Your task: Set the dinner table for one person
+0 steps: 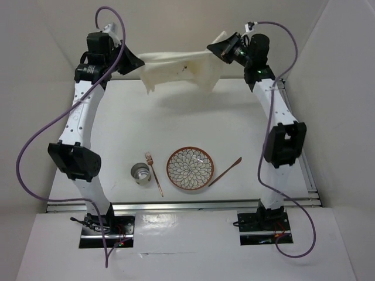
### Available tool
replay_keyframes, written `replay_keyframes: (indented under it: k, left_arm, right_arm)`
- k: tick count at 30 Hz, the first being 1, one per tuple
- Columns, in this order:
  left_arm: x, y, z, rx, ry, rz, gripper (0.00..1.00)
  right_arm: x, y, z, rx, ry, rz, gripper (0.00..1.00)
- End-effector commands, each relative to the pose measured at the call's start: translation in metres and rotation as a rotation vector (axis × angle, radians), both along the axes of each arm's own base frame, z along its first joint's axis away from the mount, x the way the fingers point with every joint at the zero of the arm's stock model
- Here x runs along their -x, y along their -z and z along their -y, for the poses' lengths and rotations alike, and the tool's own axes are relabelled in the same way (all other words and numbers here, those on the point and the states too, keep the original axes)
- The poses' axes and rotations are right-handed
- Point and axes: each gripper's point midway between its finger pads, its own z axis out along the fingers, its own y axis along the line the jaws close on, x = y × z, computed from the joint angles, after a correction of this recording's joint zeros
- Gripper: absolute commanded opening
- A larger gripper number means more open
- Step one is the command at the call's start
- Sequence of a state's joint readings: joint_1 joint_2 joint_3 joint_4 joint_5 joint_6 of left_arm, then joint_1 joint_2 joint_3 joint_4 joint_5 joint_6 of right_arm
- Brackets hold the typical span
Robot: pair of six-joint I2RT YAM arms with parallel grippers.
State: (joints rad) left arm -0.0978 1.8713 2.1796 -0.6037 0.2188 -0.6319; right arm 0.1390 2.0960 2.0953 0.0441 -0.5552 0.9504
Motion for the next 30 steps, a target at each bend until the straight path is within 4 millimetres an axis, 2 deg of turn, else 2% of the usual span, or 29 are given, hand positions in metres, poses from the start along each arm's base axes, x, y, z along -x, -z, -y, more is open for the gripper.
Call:
replay_keyframes:
  k: [1, 2, 3, 4, 5, 6, 7, 8, 9, 10, 11, 12, 13, 15, 16, 18, 19, 20, 22, 23, 24, 25, 26, 27, 28, 29, 30]
  left_arm:
    - [0.031, -0.033, -0.02, 0.052, 0.045, 0.088, 0.0]
    - [0.033, -0.004, -0.018, 0.056, 0.055, 0.038, 0.0]
    - [0.037, 0.007, -0.026, 0.056, 0.039, 0.018, 0.0]
    - [0.049, 0.005, -0.029, 0.06, 0.04, 0.03, 0.0]
    - [0.053, 0.041, -0.029, 0.062, 0.038, -0.034, 0.0]
    - [0.059, 0.055, -0.029, 0.062, 0.038, -0.053, 0.0]
    - [0.065, 0.065, -0.029, 0.063, 0.037, -0.067, 0.0]
    - [0.075, 0.095, -0.033, 0.056, 0.031, -0.12, 0.0]
    - [0.079, 0.111, -0.033, 0.057, 0.029, -0.157, 0.06]
    - [0.084, 0.126, -0.033, 0.069, 0.023, -0.206, 0.24]
    - [0.089, 0.148, -0.033, 0.07, 0.021, -0.266, 0.5]
    - [0.099, 0.177, -0.03, 0.092, 0.029, -0.345, 0.88]
    - [0.103, 0.192, -0.028, 0.098, 0.035, -0.384, 0.95]
    - [0.107, 0.218, -0.027, 0.107, 0.039, -0.481, 1.0]
    - [0.105, 0.219, -0.027, 0.107, 0.038, -0.496, 1.0]
    - [0.104, 0.217, -0.031, 0.073, 0.031, -0.518, 1.0]
    - [0.094, 0.201, -0.033, 0.064, 0.021, -0.488, 1.0]
    - [0.092, 0.194, -0.036, 0.046, 0.015, -0.476, 0.96]
    - [0.087, 0.178, -0.044, 0.01, -0.015, -0.455, 0.91]
    - [0.087, 0.175, -0.042, 0.001, -0.017, -0.456, 0.78]
    - [0.087, 0.174, -0.044, -0.008, -0.029, -0.458, 0.7]
    - [0.09, 0.179, -0.05, -0.027, -0.057, -0.482, 0.58]
    - [0.094, 0.178, -0.053, -0.04, -0.075, -0.488, 0.48]
    - [0.095, 0.181, -0.056, -0.043, -0.098, -0.505, 0.39]
    - [0.101, 0.183, -0.059, -0.047, -0.118, -0.521, 0.34]
    - [0.109, 0.197, -0.057, -0.052, -0.125, -0.566, 0.36]
    - [0.113, 0.204, -0.057, -0.053, -0.125, -0.586, 0.42]
  right_arm:
    - [0.049, -0.051, 0.02, 0.064, 0.054, 0.181, 0.0]
    - [0.056, -0.046, 0.023, 0.085, 0.065, 0.189, 0.0]
    - [0.074, -0.03, 0.022, 0.102, 0.069, 0.154, 0.0]
    - [0.082, -0.018, 0.025, 0.118, 0.076, 0.128, 0.0]
    - [0.091, -0.007, 0.022, 0.151, 0.082, 0.126, 0.0]
    - [0.112, 0.022, 0.018, 0.178, 0.072, 0.066, 0.0]
    - [0.123, 0.04, 0.015, 0.2, 0.067, 0.035, 0.0]
    - [0.141, 0.096, 0.008, 0.241, 0.056, -0.075, 0.0]
    - [0.156, 0.121, 0.007, 0.271, 0.051, -0.12, 0.0]
    - [0.177, 0.136, 0.006, 0.288, 0.051, -0.155, 0.04]
    - [0.192, 0.163, 0.005, 0.274, 0.061, -0.247, 0.18]
    - [0.224, 0.224, 0.007, 0.307, 0.06, -0.395, 0.51]
    - [0.243, 0.232, 0.008, 0.291, 0.062, -0.422, 0.66]
    - [0.271, 0.258, 0.012, 0.258, 0.111, -0.526, 0.86]
    - [0.296, 0.268, 0.013, 0.268, 0.109, -0.552, 0.92]
    - [0.305, 0.265, 0.023, 0.287, 0.154, -0.547, 0.92]
    - [0.298, 0.251, 0.031, 0.3, 0.208, -0.514, 0.92]
    - [0.303, 0.244, 0.039, 0.328, 0.23, -0.512, 0.92]
    - [0.297, 0.227, 0.049, 0.39, 0.261, -0.459, 0.89]
    - [0.288, 0.209, 0.056, 0.408, 0.294, -0.437, 0.81]
    - [0.285, 0.202, 0.057, 0.427, 0.3, -0.425, 0.75]
    - [0.278, 0.197, 0.063, 0.46, 0.318, -0.408, 0.65]
    - [0.27, 0.183, 0.063, 0.468, 0.325, -0.389, 0.52]
    - [0.26, 0.192, 0.065, 0.51, 0.332, -0.419, 0.42]
    - [0.254, 0.195, 0.067, 0.567, 0.328, -0.422, 0.31]
    - [0.239, 0.198, 0.062, 0.631, 0.319, -0.449, 0.31]
    - [0.232, 0.2, 0.055, 0.675, 0.291, -0.449, 0.31]
